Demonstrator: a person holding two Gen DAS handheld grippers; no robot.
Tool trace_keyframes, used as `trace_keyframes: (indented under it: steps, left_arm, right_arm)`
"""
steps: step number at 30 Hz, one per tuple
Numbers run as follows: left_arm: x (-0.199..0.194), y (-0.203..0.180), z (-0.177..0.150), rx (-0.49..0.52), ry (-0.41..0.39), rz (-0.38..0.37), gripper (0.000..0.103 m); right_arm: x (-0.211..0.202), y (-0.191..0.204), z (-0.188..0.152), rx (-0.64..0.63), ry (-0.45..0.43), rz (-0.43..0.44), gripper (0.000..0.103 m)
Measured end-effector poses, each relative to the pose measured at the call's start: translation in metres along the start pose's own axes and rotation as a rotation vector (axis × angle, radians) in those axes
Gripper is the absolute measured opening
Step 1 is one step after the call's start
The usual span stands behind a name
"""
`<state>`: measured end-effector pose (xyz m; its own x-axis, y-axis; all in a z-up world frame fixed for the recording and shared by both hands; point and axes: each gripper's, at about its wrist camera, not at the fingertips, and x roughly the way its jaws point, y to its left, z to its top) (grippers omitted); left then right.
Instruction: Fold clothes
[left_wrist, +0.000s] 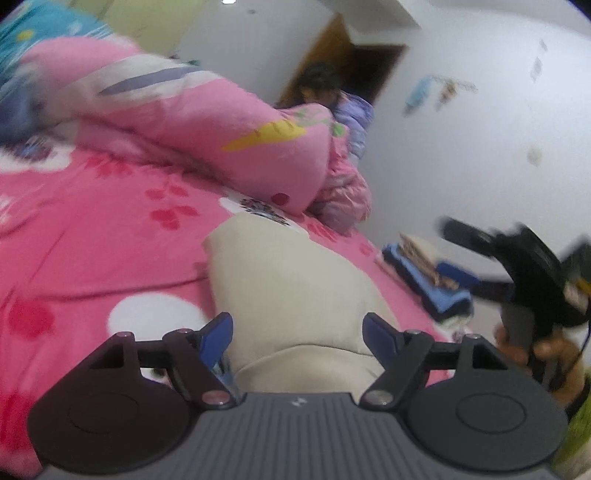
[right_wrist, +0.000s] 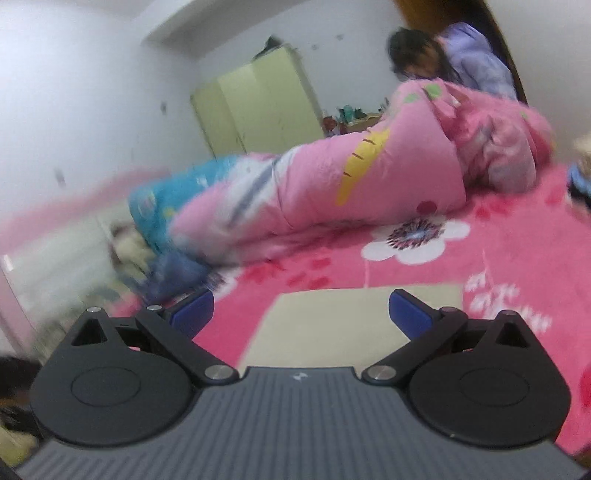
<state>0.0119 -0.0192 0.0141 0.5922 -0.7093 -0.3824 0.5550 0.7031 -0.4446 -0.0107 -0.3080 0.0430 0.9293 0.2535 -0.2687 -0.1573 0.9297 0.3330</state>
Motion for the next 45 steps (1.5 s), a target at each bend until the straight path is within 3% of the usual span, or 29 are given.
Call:
trace_keyframes:
  steps: [1, 3, 7, 11, 14, 18, 23, 26, 28, 31, 34, 37, 40, 45]
  left_arm:
    - [0.007, -0.004, 0.0, 0.034, 0.006, -0.003, 0.078]
    - [0.019, -0.012, -0.002, 0.101, 0.013, -0.014, 0.077]
    - [0.036, -0.025, -0.02, 0.221, 0.032, -0.011, 0.077]
    - [0.04, -0.032, -0.039, 0.318, -0.001, 0.023, 0.079]
    - [0.044, -0.029, -0.044, 0.298, 0.008, 0.034, 0.082]
    - [0.043, -0.018, -0.045, 0.24, -0.002, -0.022, 0.083]
    - [0.038, -0.017, -0.051, 0.24, -0.023, -0.044, 0.084]
    - [0.038, -0.015, -0.052, 0.235, -0.031, -0.048, 0.085]
    - [0.04, -0.011, -0.051, 0.222, -0.029, -0.052, 0.085]
    - [0.038, -0.008, -0.05, 0.2, -0.031, -0.073, 0.085]
    - [0.036, -0.008, -0.051, 0.205, -0.029, -0.072, 0.085]
    - [0.037, -0.008, -0.05, 0.208, -0.023, -0.063, 0.085]
    - [0.039, -0.01, -0.048, 0.227, -0.01, -0.05, 0.085]
    - [0.037, -0.02, -0.05, 0.265, 0.003, 0.002, 0.085]
  right_arm:
    - [0.013, 0.007, 0.002, -0.059, 0.018, -0.007, 0.097]
    - [0.035, 0.02, 0.001, -0.149, 0.051, -0.014, 0.084]
    - [0.088, 0.044, -0.001, -0.322, 0.137, 0.011, 0.051]
    - [0.138, 0.06, -0.019, -0.458, 0.242, 0.048, 0.032]
    - [0.179, 0.046, -0.05, -0.493, 0.375, 0.045, 0.032]
    - [0.178, 0.038, -0.035, -0.381, 0.415, 0.06, 0.03]
    - [0.179, 0.058, -0.006, -0.355, 0.372, 0.094, 0.026]
    - [0.216, 0.053, -0.026, -0.354, 0.437, 0.064, 0.024]
    - [0.23, 0.033, -0.041, -0.263, 0.425, 0.093, 0.024]
    - [0.232, 0.026, -0.026, -0.164, 0.429, 0.103, 0.024]
    - [0.222, 0.031, -0.014, -0.166, 0.374, 0.088, 0.023]
    - [0.24, 0.023, -0.036, -0.146, 0.406, 0.043, 0.023]
    - [0.247, 0.006, -0.042, -0.06, 0.392, 0.064, 0.021]
    - [0.188, 0.005, -0.012, -0.03, 0.288, 0.039, 0.023]
